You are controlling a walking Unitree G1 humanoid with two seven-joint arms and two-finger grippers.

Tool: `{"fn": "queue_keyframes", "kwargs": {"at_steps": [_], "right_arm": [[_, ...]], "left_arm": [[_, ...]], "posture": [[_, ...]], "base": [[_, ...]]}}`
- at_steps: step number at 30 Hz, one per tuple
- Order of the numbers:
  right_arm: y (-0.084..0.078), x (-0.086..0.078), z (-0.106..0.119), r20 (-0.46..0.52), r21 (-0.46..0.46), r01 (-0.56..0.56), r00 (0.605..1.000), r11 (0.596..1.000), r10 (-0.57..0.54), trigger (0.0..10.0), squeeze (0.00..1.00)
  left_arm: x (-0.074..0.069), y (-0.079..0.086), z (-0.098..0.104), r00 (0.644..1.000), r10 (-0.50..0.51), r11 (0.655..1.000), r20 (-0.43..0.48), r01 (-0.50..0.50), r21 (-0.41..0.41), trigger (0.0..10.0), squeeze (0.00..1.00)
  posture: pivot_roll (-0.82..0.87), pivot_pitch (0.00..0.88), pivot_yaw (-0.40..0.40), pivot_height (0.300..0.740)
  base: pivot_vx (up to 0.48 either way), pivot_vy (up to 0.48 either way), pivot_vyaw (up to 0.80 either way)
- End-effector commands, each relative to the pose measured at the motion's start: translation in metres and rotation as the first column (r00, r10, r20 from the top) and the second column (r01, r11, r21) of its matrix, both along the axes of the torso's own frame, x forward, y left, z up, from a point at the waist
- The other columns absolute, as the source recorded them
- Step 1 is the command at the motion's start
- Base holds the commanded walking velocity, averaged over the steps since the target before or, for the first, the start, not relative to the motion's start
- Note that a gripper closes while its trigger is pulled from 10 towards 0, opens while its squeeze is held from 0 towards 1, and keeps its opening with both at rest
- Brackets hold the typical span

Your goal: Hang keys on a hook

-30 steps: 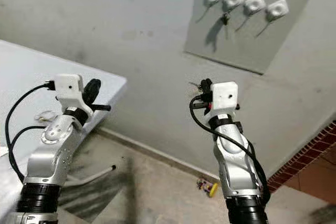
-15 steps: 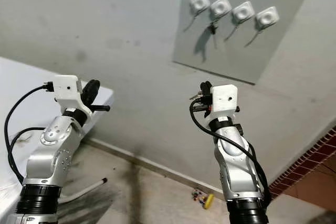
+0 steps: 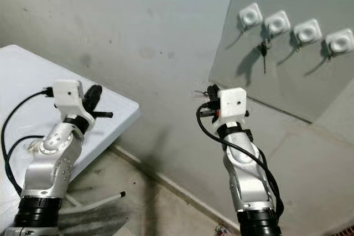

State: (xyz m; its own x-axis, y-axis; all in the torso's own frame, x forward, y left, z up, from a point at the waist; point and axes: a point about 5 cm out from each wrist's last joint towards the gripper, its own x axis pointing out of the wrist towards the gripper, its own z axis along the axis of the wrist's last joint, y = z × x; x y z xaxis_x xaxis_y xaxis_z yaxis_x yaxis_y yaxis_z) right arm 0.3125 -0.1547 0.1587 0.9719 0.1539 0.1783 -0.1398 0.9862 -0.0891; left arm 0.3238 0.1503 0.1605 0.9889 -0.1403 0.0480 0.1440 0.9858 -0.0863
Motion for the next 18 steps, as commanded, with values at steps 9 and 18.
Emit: {"fn": "queue_keyframes", "kwargs": {"at_steps": [9,18], "right_arm": [[-0.004,-0.001,0.006,0.015,0.007,-0.043,0.999,0.999,0.043,10.0,0.0],[0.004,0.001,0.023,0.075,0.0,-0.143,0.987,0.99,0.143,10.0,0.0]], "left_arm": [[-0.004,-0.026,0.025,0.989,-0.102,0.993,0.11,0.094,0.072,10.0,0.0],[-0.02,-0.059,0.043,0.924,-0.335,0.929,0.182,0.291,0.229,10.0,0.0]], "posture": [[0.01,0.024,-0.068,0.74],[0.02,0.043,-0.073,0.74]], "base": [[0.0,0.0,0.0],[0.0,0.0,0.0]]}}
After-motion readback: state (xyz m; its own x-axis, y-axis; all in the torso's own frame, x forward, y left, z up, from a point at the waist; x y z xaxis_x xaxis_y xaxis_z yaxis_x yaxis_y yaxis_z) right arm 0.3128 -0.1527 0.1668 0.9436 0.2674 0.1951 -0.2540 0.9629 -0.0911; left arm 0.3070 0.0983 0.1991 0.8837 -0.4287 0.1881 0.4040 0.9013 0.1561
